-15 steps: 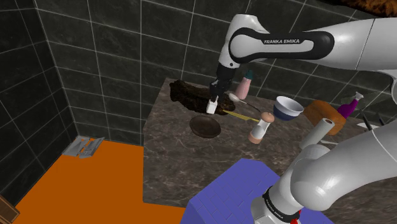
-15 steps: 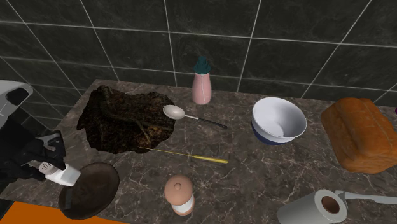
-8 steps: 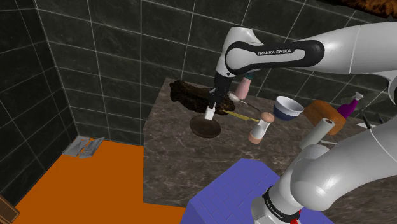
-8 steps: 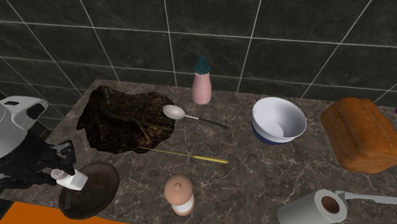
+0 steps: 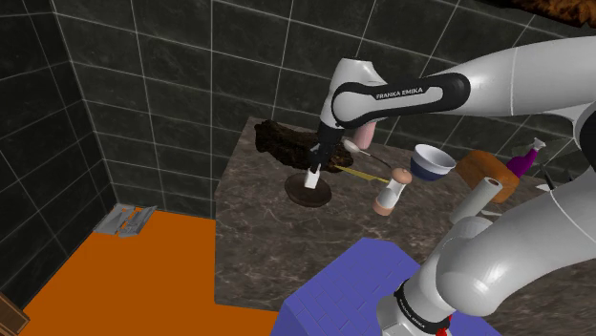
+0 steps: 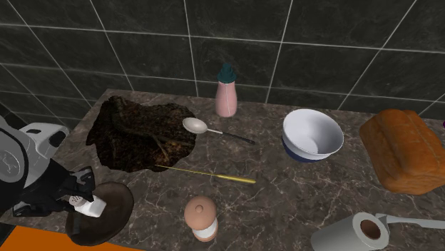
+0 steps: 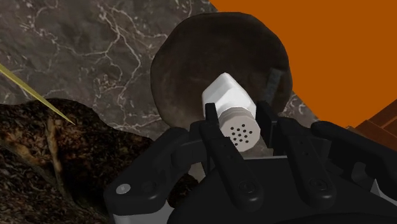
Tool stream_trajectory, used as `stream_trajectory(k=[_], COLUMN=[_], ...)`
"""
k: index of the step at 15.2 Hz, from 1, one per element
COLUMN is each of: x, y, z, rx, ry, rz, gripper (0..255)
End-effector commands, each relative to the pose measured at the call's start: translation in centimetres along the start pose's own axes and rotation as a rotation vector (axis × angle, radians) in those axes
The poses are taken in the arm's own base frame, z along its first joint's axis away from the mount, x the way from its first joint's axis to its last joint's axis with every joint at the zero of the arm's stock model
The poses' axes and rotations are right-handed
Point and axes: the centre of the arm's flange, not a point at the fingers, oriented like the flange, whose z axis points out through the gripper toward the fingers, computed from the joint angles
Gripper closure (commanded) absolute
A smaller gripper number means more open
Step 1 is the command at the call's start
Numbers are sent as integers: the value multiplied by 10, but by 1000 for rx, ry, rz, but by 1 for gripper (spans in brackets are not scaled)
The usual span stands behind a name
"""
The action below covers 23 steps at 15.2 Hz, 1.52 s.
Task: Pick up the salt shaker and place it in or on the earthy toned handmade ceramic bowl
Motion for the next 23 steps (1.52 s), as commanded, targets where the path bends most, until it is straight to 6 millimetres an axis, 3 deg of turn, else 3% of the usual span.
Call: stream_trajectory(k=[1, 7, 8, 13, 17, 23], x=[-1, -1, -1, -1, -1, -1], y=[0, 0, 0, 0, 0, 0], z=[4, 4, 4, 4, -46, -46], rx=[0, 0, 0, 0, 0, 0], ry=[1, 1, 1, 1, 1, 1], rz=[0, 0, 0, 0, 0, 0], gripper=[255, 255, 0, 0, 0, 0])
